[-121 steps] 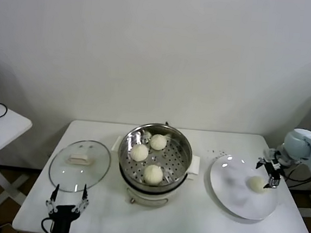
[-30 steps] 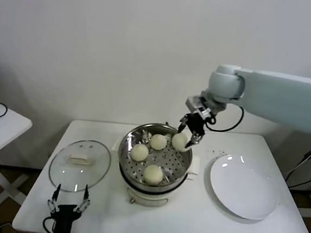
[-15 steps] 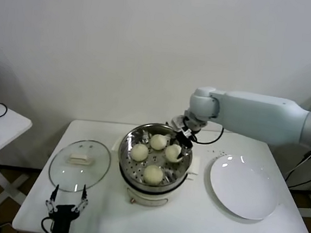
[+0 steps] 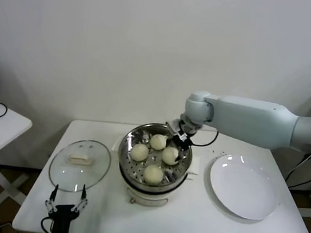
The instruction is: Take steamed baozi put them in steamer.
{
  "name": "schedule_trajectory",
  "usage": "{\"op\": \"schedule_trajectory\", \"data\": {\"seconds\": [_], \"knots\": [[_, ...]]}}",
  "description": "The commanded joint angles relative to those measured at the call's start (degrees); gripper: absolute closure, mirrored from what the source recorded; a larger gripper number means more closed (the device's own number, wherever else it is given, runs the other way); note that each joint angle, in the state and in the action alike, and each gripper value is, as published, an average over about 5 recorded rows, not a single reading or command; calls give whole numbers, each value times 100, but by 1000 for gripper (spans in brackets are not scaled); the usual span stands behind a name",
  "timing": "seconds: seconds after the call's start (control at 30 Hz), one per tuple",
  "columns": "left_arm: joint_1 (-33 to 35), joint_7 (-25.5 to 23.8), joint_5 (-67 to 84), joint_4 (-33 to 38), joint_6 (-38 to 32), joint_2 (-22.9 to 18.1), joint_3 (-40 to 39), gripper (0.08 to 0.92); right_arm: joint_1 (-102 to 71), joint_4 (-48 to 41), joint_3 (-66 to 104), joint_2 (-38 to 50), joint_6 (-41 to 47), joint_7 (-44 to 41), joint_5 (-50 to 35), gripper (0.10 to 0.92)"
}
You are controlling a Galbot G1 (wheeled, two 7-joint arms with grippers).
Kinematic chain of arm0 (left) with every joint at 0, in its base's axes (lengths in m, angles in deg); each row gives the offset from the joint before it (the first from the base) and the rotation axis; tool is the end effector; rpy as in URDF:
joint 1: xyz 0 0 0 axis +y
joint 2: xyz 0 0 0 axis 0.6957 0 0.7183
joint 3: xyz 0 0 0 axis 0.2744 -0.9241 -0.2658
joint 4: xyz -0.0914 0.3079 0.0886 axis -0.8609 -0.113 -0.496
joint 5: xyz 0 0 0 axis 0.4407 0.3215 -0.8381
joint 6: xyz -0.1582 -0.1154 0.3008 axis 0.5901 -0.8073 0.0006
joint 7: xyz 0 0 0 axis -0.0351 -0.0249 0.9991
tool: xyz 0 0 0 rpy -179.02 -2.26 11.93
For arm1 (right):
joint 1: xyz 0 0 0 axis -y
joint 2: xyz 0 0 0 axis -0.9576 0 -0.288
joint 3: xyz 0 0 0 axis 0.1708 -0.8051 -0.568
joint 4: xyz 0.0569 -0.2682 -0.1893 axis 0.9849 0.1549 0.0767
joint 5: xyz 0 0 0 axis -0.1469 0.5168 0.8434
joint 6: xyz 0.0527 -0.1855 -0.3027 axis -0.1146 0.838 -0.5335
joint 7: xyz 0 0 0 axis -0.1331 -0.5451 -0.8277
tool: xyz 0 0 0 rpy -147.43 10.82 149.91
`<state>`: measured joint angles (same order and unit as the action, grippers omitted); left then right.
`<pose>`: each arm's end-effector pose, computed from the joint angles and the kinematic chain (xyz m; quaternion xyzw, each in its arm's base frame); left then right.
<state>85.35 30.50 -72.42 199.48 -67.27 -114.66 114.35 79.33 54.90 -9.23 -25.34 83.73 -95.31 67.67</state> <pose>0.1282 0.0338 -0.3634 0.1028 -0.9877 -0.0844 0.0824 0.5234 0.0882 -0.0900 0.6217 -0.4132 0.6138 0.2569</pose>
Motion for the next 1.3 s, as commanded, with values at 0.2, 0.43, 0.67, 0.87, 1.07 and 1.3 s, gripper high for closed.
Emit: {"op": "schedule_trajectory", "data": {"seconds": [0.2, 0.43, 0.67, 0.87, 1.07, 1.3], "knots": [[-6, -22, 9, 20, 31, -2, -23, 177, 127, 3, 668, 694, -45, 35, -578, 206], [-20, -29, 44, 50, 40, 31, -52, 177, -646, 161, 2131, 1275, 536, 2732, -1444, 203], [-75, -46, 101, 63, 57, 63, -62, 177, -1726, 746, 3560, 1819, 537, 4751, -1909, 203], [-50, -50, 92, 110, 56, 66, -78, 177, -3657, 1505, 5426, 2358, 433, 5751, -1838, 203], [-50, -62, 90, 115, 59, 99, -56, 177, -6747, 2133, 8161, 2445, -209, 5995, -1303, 203], [-32, -84, 89, 87, -33, 108, -127, 177, -9947, 2859, 11039, 1401, -1063, 5897, -970, 203]]}}
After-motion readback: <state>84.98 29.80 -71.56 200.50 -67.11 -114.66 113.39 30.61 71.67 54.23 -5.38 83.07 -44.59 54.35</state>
